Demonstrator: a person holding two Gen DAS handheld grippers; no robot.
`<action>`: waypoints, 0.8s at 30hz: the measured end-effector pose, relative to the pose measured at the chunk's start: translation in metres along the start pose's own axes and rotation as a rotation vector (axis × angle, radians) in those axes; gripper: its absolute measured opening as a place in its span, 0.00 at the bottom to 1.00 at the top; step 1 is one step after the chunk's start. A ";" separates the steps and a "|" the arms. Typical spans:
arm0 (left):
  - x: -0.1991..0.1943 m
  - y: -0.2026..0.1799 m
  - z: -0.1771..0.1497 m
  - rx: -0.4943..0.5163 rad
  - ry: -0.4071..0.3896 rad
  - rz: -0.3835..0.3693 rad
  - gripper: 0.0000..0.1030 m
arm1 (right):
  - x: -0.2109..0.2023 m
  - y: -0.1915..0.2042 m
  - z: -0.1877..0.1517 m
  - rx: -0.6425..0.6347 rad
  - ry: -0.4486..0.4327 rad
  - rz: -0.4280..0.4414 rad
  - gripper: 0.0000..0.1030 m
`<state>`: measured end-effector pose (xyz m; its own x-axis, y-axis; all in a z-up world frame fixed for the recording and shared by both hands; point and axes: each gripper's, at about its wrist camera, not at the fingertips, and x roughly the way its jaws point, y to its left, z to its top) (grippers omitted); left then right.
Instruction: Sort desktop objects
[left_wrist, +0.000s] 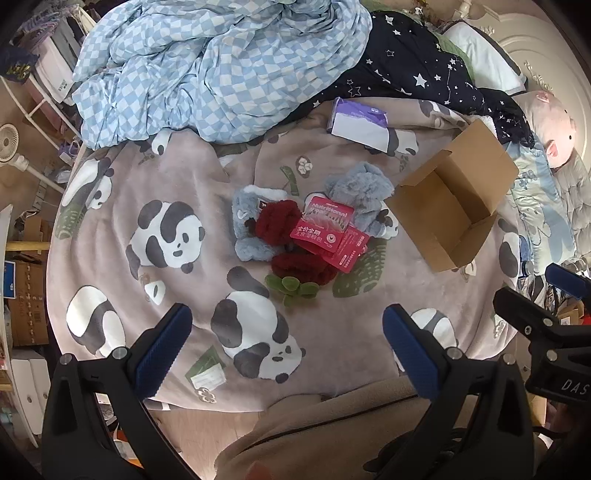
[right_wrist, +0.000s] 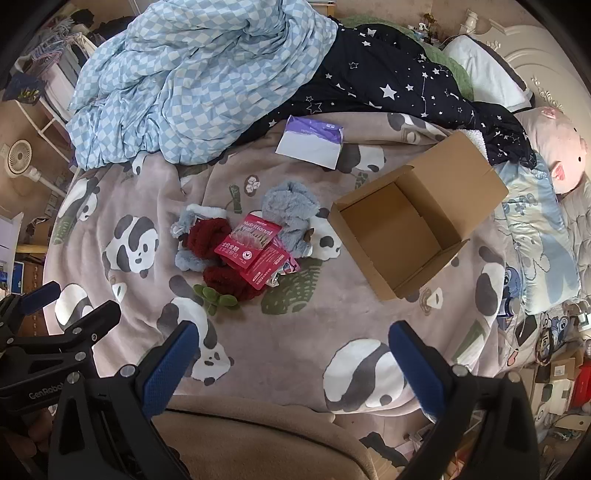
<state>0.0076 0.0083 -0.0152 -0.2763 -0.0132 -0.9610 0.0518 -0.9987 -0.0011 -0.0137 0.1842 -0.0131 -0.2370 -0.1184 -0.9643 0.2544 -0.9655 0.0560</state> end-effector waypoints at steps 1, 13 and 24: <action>0.000 0.001 0.001 -0.001 0.002 0.001 1.00 | 0.000 0.000 0.000 -0.001 0.000 0.000 1.00; -0.003 0.004 0.006 -0.013 0.005 0.011 1.00 | -0.001 -0.001 0.002 0.002 0.002 0.004 1.00; -0.005 0.001 0.005 -0.002 0.006 -0.009 1.00 | -0.001 0.003 0.001 -0.020 -0.006 -0.005 1.00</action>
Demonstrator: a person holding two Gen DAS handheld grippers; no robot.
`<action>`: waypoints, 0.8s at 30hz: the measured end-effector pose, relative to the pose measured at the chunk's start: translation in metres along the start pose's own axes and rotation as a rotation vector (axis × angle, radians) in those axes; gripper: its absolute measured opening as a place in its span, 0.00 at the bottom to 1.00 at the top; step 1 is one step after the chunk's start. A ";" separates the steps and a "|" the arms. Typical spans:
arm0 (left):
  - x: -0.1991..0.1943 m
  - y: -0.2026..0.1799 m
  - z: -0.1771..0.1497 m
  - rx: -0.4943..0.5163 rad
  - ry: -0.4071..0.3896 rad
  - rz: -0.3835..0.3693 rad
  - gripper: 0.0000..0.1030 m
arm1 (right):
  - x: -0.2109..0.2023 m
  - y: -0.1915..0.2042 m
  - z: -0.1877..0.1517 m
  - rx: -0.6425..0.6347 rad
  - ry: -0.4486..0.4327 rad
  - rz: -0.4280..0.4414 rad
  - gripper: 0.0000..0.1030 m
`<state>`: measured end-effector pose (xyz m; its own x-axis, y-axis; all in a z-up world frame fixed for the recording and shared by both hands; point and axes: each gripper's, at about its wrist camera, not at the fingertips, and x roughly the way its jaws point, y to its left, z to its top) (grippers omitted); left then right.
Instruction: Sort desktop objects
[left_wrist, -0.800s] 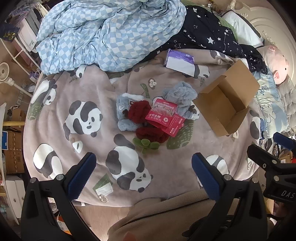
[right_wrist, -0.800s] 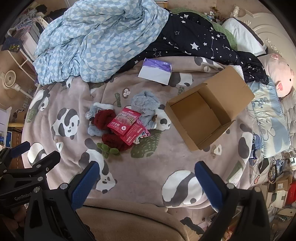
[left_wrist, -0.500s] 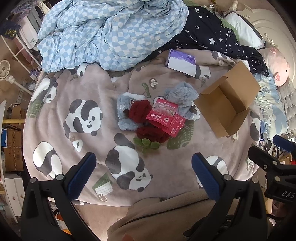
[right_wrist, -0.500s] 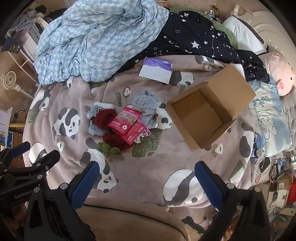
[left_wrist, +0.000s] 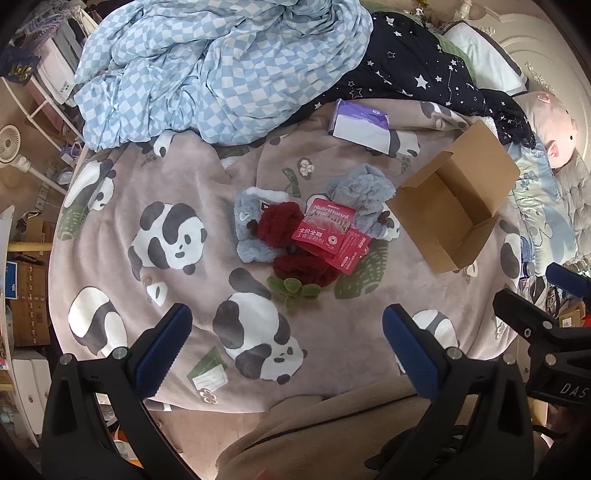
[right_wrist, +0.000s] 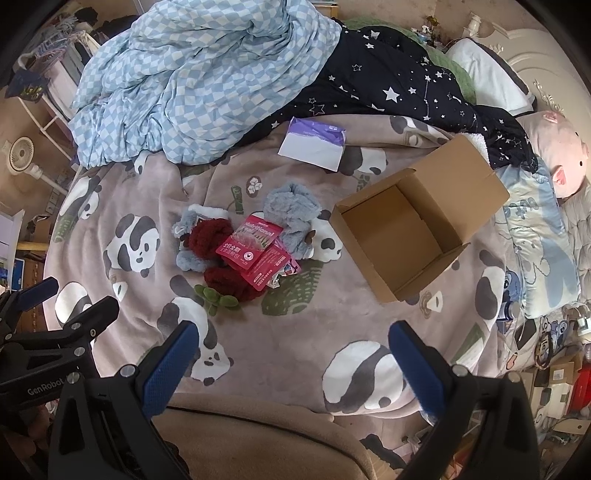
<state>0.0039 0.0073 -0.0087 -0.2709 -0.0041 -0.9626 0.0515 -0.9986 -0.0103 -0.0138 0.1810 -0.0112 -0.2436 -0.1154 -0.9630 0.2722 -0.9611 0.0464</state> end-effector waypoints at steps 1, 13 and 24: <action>0.000 -0.001 0.000 0.001 0.001 0.002 1.00 | 0.000 0.000 0.000 -0.001 0.000 0.000 1.00; 0.001 -0.004 -0.002 0.001 0.007 -0.008 1.00 | 0.002 0.002 -0.003 -0.004 0.002 0.002 1.00; -0.001 -0.004 -0.003 -0.010 0.012 -0.018 1.00 | 0.001 0.005 -0.004 -0.004 0.003 -0.001 1.00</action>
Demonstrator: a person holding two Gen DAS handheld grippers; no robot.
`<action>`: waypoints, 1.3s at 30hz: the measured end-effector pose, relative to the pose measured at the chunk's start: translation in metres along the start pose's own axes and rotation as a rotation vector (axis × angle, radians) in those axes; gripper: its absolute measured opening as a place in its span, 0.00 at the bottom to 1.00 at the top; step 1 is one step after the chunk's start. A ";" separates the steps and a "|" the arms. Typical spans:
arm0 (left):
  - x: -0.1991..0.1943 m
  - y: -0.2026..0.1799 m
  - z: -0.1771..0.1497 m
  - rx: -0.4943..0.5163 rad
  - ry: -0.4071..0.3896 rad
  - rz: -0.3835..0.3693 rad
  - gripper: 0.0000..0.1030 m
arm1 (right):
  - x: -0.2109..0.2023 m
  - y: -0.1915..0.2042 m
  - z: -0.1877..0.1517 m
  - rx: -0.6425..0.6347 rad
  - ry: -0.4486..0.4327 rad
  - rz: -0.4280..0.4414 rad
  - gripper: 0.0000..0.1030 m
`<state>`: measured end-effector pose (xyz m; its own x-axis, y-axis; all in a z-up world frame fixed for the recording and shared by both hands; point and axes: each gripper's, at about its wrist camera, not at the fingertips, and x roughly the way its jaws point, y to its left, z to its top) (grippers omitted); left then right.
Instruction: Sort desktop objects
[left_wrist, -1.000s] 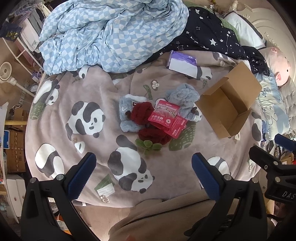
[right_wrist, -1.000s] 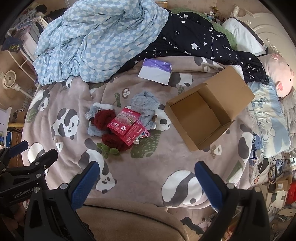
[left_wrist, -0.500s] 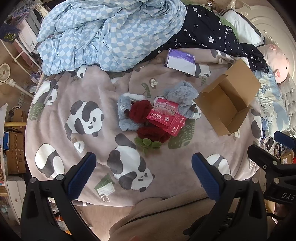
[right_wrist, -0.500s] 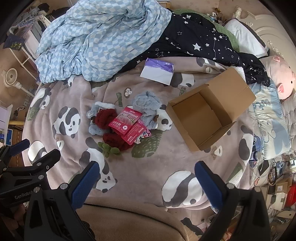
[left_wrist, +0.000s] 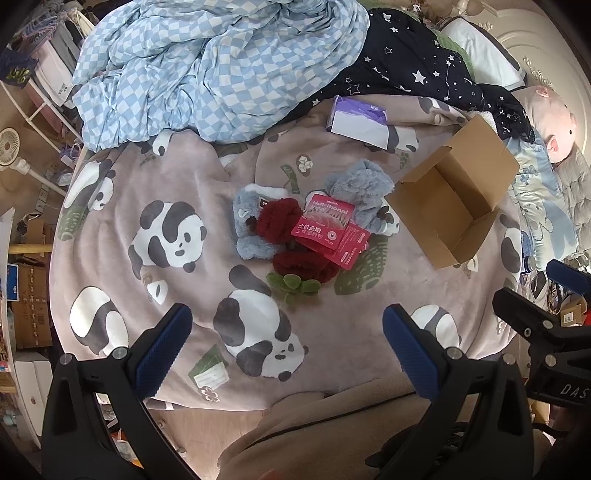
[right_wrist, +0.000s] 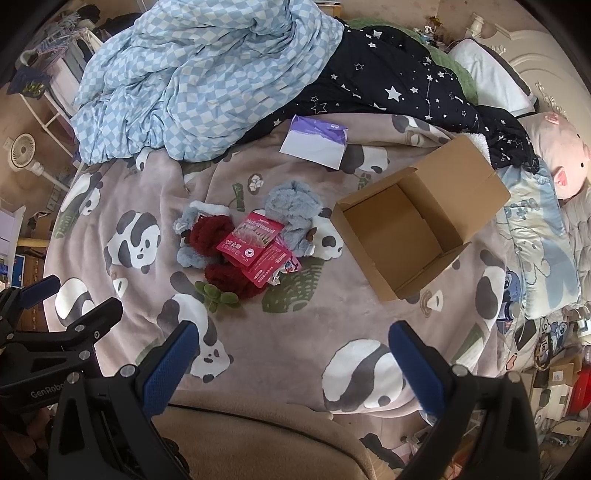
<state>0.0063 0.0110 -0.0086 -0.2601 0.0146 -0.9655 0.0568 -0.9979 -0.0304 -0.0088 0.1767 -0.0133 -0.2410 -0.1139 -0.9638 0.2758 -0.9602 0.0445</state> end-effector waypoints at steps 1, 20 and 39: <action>0.000 0.000 0.000 0.000 0.001 0.000 1.00 | 0.000 0.000 -0.001 0.000 0.001 0.001 1.00; 0.015 -0.011 -0.013 0.036 0.039 -0.034 1.00 | 0.011 -0.011 -0.020 0.017 0.046 0.012 1.00; 0.106 -0.017 -0.021 0.083 0.042 -0.077 1.00 | 0.091 -0.014 -0.030 0.024 0.066 0.081 1.00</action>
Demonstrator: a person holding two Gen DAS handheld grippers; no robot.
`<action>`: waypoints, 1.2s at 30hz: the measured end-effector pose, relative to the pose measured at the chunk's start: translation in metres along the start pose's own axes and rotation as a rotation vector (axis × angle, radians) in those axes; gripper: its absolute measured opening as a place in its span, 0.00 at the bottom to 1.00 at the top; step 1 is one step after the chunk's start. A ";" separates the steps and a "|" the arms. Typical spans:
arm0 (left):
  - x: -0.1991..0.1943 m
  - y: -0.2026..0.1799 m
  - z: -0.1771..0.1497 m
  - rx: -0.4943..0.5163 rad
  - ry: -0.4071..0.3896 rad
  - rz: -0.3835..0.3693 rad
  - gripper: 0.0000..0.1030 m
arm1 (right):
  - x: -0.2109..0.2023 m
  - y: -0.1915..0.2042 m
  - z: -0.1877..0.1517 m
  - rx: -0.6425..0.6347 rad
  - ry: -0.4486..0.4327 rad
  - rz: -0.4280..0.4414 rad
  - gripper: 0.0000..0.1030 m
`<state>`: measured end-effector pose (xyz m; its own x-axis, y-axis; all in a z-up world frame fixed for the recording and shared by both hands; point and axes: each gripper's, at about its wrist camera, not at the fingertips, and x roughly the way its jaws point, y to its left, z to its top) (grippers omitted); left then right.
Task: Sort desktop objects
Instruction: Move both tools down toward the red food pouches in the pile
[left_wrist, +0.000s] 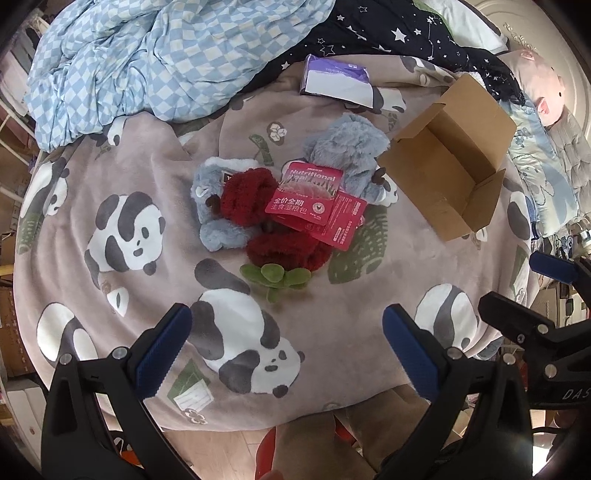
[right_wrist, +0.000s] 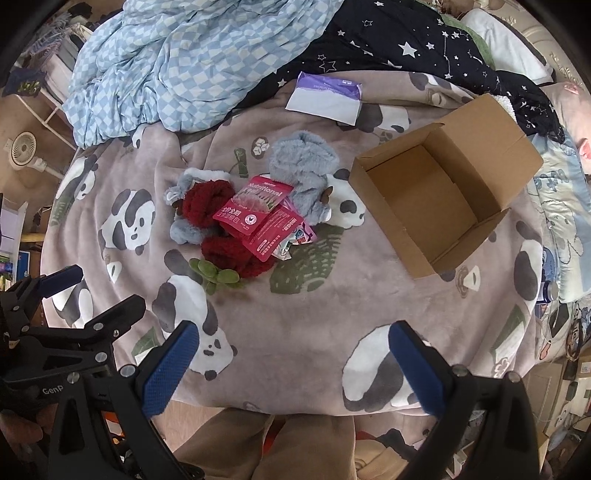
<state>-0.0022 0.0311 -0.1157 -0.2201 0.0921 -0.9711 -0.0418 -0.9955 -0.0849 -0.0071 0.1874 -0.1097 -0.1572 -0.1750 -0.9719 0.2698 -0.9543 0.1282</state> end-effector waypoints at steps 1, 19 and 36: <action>0.006 -0.001 0.001 0.011 -0.005 0.000 1.00 | 0.006 -0.001 0.000 0.000 -0.003 0.003 1.00; 0.115 -0.016 0.031 0.106 -0.028 -0.134 1.00 | 0.103 -0.029 0.017 -0.009 0.025 -0.004 0.99; 0.193 -0.031 0.077 0.189 0.040 -0.058 1.00 | 0.170 -0.055 0.046 0.051 0.086 0.032 0.99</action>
<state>-0.1184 0.0810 -0.2839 -0.1734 0.1447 -0.9742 -0.2365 -0.9663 -0.1014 -0.0921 0.1994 -0.2728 -0.0664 -0.1867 -0.9802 0.2243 -0.9600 0.1676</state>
